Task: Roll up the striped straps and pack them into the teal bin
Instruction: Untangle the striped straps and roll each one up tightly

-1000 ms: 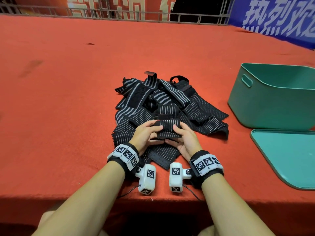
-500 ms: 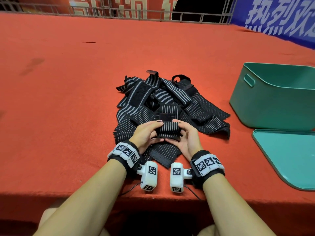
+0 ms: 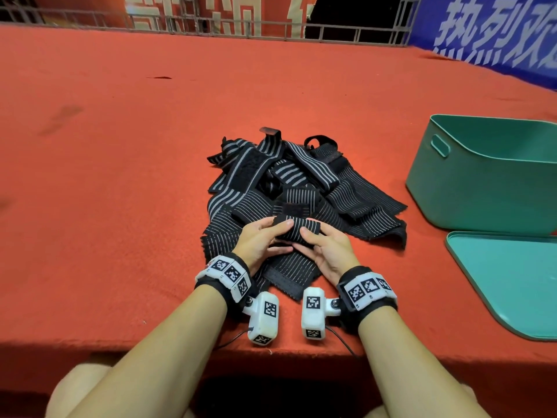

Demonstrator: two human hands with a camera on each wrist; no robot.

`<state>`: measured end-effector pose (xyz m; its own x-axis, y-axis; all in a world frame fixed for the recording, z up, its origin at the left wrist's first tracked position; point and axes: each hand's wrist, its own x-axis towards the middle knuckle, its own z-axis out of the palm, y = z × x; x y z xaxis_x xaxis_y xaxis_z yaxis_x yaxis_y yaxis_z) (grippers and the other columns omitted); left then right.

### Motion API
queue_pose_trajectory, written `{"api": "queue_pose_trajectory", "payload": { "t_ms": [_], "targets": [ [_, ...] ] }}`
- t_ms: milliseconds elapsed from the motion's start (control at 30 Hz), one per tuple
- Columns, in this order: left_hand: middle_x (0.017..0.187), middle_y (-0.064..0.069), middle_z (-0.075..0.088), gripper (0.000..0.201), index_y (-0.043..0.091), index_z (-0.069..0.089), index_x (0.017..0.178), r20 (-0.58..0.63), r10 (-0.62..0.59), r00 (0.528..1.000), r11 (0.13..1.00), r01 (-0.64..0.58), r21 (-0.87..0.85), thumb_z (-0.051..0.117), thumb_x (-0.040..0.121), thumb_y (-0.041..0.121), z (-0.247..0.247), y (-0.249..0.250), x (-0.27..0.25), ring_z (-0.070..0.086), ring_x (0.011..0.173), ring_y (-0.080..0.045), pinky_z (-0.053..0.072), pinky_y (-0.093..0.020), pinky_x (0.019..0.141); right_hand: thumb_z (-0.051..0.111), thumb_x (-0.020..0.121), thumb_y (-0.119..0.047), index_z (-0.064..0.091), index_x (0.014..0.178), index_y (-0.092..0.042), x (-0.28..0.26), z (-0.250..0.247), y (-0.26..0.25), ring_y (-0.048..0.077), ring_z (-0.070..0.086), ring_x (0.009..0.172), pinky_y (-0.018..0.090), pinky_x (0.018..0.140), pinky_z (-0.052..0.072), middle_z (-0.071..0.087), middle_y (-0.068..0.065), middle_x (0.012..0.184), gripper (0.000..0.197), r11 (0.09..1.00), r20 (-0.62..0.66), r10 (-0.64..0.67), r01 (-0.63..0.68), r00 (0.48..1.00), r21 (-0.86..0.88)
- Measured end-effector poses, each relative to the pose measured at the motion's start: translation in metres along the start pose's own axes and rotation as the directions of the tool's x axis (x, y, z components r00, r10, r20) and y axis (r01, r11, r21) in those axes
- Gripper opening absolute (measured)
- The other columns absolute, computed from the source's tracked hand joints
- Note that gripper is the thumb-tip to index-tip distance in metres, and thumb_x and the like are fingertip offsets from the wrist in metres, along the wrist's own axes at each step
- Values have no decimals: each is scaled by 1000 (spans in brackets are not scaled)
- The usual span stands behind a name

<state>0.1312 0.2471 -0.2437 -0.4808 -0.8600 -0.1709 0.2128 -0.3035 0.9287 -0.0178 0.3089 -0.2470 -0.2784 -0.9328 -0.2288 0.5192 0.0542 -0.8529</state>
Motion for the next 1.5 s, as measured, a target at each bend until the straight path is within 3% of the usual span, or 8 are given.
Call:
{"api": "queue_pose_trajectory", "payload": {
  "t_ms": [233, 467, 733, 800, 933, 1200, 1300, 1500],
  "targets": [
    [110, -13, 75, 19, 0, 72, 112, -76, -37, 996, 998, 41, 47, 67, 97, 9, -2, -1, 3, 74, 89, -17, 63, -28, 79, 66, 93, 6, 67, 114, 1, -5, 5, -6, 23, 75, 93, 26, 70, 63, 76, 14, 105, 22, 997, -42, -5, 2, 999, -79],
    [99, -6, 78, 15, 6, 74, 106, -26, 72, 997, 995, -70, 68, 70, 96, 16, 62, 47, 14, 74, 84, -16, 61, -29, 79, 75, 90, -7, 64, 124, -2, -7, -14, -75, 25, 77, 93, 33, 77, 64, 76, 14, 113, 36, 986, -43, -162, 161, 986, -39],
    [108, -16, 75, 30, 6, 65, 116, 105, 44, 994, 968, -69, 242, 70, 97, 28, 174, 46, 129, 75, 90, -31, 63, -40, 80, 74, 93, -11, 68, 123, -5, 67, -94, -160, 24, 73, 100, 33, 88, 60, 74, 9, 110, 31, 858, -296, -452, 319, 842, -403],
    [90, -17, 69, 27, 8, 59, 103, 175, 20, 984, 875, -102, 474, 60, 102, 35, 189, 35, 163, 69, 73, -28, 59, -40, 69, 68, 96, -9, 62, 128, -2, 85, -114, -172, 15, 66, 98, 21, 81, 52, 69, 7, 113, 33, 778, -279, -505, 290, 817, -558],
    [92, -7, 59, 41, 10, 50, 105, 260, -55, 964, 485, -202, 851, 43, 106, 50, 200, 20, 207, 56, 78, -23, 42, -33, 71, 63, 100, -16, 54, 126, -12, 120, -147, -164, 21, 62, 106, 33, 94, 51, 64, 5, 118, 27, 744, -311, -431, 138, 847, -654],
    [127, -15, 61, 58, 1, 52, 125, 226, -87, 970, 282, -194, 940, 32, 108, 53, 189, 16, 233, 58, 113, -29, 36, -33, 84, 51, 105, -34, 48, 125, -10, 149, -148, -145, 22, 57, 111, 40, 100, 50, 57, 3, 116, 31, 712, -385, -258, -95, 886, -695],
    [130, -16, 62, 63, -1, 59, 124, 199, -133, 971, 185, -173, 967, 30, 108, 53, 176, 33, 233, 59, 114, -30, 36, -31, 85, 51, 104, -30, 57, 122, -6, 152, -128, -133, 36, 67, 110, 45, 77, 64, 66, 18, 121, 31, 850, -353, -94, -110, 931, -516],
    [132, -13, 62, 70, -1, 62, 129, 66, -297, 953, -52, -86, 995, 34, 105, 59, 150, 70, 237, 59, 124, -29, 43, -38, 107, 56, 104, -34, 59, 74, -15, 148, -113, -126, 21, 60, 67, 32, 65, 47, 64, 5, 75, 36, 740, -210, -90, -76, 974, -668]
  ]
}}
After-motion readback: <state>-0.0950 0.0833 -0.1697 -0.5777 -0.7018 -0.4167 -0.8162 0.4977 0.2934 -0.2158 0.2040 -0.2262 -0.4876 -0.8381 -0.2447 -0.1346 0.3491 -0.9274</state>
